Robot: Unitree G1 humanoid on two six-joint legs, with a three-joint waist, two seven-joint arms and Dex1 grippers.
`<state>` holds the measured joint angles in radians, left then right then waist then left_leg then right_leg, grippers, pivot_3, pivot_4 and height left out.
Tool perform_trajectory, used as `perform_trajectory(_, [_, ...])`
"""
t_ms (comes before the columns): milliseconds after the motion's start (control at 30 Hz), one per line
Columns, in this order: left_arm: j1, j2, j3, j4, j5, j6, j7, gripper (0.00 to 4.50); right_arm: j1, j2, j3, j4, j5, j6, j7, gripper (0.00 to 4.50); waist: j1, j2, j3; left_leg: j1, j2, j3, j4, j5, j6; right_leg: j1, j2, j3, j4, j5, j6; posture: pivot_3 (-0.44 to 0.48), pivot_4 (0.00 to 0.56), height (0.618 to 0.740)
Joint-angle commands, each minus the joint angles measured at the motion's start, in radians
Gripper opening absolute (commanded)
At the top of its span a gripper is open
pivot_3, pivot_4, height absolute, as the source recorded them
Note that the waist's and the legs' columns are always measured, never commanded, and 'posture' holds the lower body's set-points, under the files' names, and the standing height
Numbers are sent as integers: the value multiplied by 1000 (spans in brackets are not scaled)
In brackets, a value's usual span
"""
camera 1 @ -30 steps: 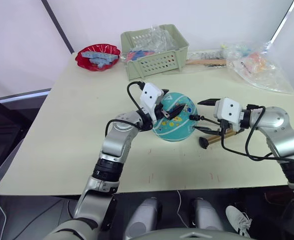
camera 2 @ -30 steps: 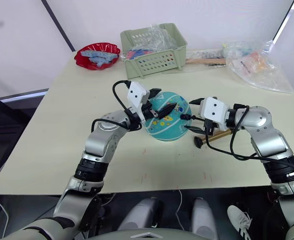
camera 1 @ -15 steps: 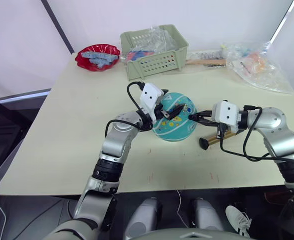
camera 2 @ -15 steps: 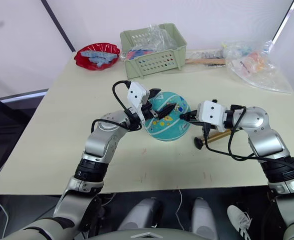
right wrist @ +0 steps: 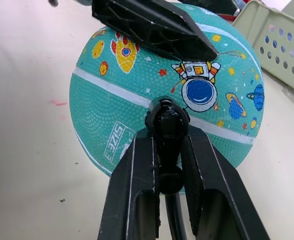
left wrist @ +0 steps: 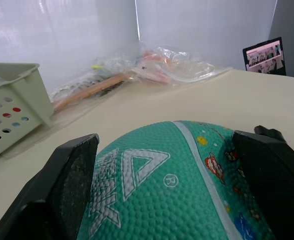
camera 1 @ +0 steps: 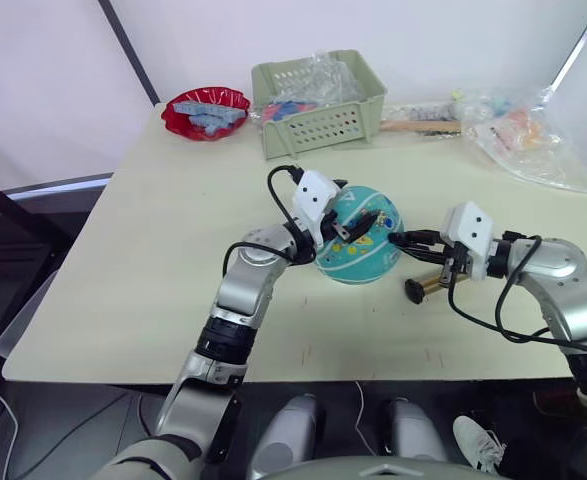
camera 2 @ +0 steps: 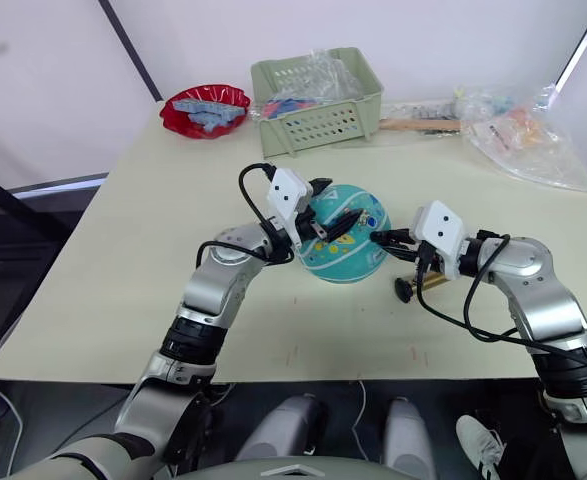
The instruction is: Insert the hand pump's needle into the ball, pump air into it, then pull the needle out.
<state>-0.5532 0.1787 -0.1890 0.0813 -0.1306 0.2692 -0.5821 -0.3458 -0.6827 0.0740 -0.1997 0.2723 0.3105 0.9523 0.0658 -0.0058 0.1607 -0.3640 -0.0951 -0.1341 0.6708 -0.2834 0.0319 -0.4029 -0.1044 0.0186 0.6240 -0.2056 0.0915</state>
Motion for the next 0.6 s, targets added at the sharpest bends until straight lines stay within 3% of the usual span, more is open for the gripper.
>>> perform_trajectory(33, [66,11,-68,180,79,41,18,4500,-7,-34,-107,-93,67,8,1,94,4,0,0,0,-1,-1,0,0,0,0,0,-1,0,0,0,0,150,740])
perform_trajectory(600, [78,14,-89,231,85,13,32,4500,-66,-215,-179,-108,210,151,89,94,31,0,0,-8,-4,-5,0,-1,2,-2,-4,-5,-5,-2,2,0,150,740])
